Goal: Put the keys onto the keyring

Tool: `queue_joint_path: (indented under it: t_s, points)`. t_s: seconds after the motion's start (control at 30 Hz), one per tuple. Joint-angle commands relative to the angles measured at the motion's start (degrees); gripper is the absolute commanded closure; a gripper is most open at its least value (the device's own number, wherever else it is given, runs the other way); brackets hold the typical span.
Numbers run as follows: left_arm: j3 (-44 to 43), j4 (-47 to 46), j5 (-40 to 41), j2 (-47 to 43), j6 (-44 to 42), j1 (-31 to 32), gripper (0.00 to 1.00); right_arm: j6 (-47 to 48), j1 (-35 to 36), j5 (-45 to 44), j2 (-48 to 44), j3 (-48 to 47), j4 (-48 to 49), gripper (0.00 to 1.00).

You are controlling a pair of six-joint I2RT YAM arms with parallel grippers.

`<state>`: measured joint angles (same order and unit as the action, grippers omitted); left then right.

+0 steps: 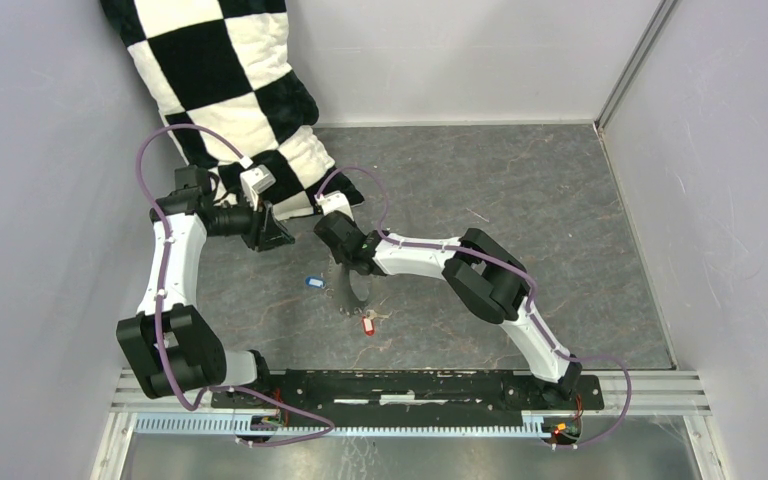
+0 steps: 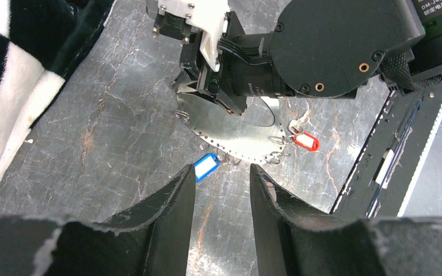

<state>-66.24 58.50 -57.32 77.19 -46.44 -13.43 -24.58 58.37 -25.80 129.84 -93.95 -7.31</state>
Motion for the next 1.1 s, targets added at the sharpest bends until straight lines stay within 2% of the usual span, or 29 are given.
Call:
queue_joint_path:
  t_s: [0.0,0.1,0.23,0.4,0.5,0.57,0.67,0.77,0.87,1.07]
  points:
    - [0.1,4.2,-2.1,-1.2,-7.8,-0.4,0.53,1.2,-0.2,-1.4,-2.2,1.2,3.8,1.0]
    - [-0.4,10.4,-2.7,-0.3,-16.4,-0.3,0.53,4.8,-0.2,2.0,-7.3,6.6,9.5,1.0]
    - [-3.0,24.9,-2.9,1.2,-36.2,-0.3,0.53,11.6,-0.2,11.8,-20.3,18.4,17.6,1.0]
    - [-4.8,25.5,-4.8,-1.4,-37.4,0.7,0.53,16.2,-0.2,27.9,-37.3,31.1,23.4,0.99]
    - [-6.9,25.5,-6.9,-3.8,-35.0,4.3,0.5,17.6,-0.1,36.8,-45.6,35.4,23.6,1.0]
    - [-8.6,25.6,-8.1,-5.6,-32.6,8.5,0.44,18.5,0.0,40.7,-49.9,36.8,23.0,1.0]
    - [-11.9,25.3,-9.0,-8.4,-29.1,17.3,0.35,21.2,0.1,46.1,-55.6,35.6,18.9,0.99]
    - [-17.1,22.0,-9.5,-9.7,-20.0,23.2,0.28,24.1,0.3,49.7,-59.9,32.4,11.7,1.0]
    - [-21.2,17.5,-10.2,-10.5,-11.8,25.1,0.29,27.5,0.6,51.7,-62.6,29.4,5.3,1.0]
    - [-22.8,15.8,-9.7,-10.8,-6.7,29.6,0.36,31.0,2.0,50.7,-63.1,23.1,-5.5,0.99]
